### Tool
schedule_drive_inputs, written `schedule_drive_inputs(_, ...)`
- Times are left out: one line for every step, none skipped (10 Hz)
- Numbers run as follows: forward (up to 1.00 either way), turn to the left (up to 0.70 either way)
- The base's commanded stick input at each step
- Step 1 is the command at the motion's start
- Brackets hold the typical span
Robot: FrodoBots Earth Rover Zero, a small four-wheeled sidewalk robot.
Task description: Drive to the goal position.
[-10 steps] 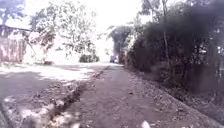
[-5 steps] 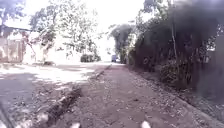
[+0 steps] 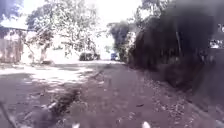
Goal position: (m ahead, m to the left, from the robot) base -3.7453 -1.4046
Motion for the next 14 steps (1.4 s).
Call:
schedule_drive_inputs(0.68, 0.00)
schedule_drive_inputs(0.68, 0.00)
schedule_drive_inputs(0.68, 0.00)
schedule_drive_inputs(0.68, 0.00)
schedule_drive_inputs(0.68, 0.00)
schedule_drive_inputs(0.68, 0.00)
schedule_drive_inputs(0.68, 0.00)
schedule_drive_inputs(0.68, 0.00)
schedule_drive_inputs(0.68, 0.00)
schedule_drive_inputs(0.68, 0.00)
schedule_drive_inputs(0.68, 0.00)
schedule_drive_inputs(0.68, 0.00)
schedule_drive_inputs(0.68, -0.07)
schedule_drive_inputs(0.68, -0.21)
